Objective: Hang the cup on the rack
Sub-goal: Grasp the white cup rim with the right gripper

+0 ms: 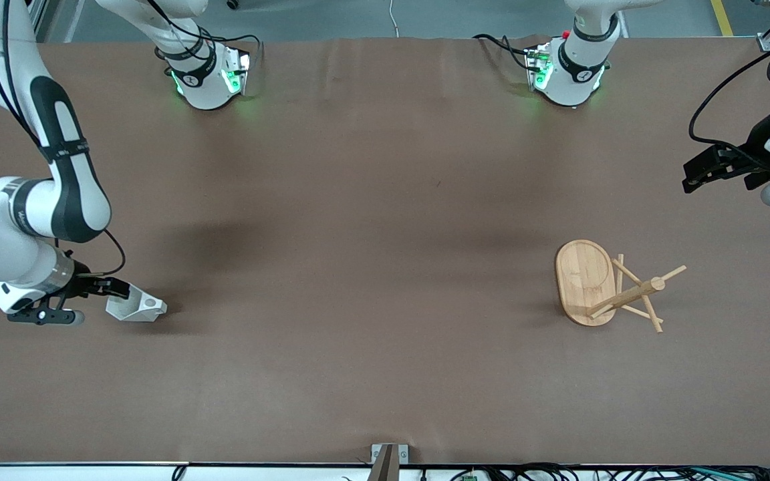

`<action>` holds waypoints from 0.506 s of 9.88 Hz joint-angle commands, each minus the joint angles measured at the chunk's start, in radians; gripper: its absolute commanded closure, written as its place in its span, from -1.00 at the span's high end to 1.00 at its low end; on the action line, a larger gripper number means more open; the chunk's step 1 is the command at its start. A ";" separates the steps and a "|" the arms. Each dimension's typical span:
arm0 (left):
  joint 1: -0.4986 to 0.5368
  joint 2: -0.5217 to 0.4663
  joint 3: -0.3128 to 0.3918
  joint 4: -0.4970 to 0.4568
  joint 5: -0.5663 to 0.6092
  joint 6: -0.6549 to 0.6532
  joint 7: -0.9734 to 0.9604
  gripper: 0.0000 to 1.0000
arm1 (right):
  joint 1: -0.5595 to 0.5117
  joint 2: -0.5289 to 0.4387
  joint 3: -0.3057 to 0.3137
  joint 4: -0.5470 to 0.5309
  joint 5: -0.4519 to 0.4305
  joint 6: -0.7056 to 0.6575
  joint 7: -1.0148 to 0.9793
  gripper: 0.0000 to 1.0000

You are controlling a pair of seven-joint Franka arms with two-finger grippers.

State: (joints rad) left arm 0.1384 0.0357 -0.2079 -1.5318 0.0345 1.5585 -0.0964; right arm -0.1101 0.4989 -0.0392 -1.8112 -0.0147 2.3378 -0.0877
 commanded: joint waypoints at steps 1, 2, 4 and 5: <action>0.007 0.007 -0.004 -0.024 -0.018 -0.009 0.017 1.00 | -0.014 0.047 0.015 0.024 0.048 0.017 -0.013 0.89; 0.007 0.007 -0.004 -0.024 -0.018 -0.009 0.024 1.00 | -0.013 0.049 0.015 0.023 0.050 0.017 -0.012 0.77; 0.007 0.007 -0.004 -0.024 -0.018 -0.009 0.041 1.00 | -0.014 0.049 0.015 0.023 0.050 0.017 -0.013 -0.31; 0.007 0.007 -0.004 -0.024 -0.018 -0.009 0.043 1.00 | -0.014 0.049 0.015 0.024 0.050 0.017 -0.030 -0.92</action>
State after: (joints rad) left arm 0.1384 0.0357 -0.2078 -1.5319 0.0344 1.5583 -0.0714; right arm -0.1101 0.5467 -0.0370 -1.7965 0.0197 2.3563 -0.0908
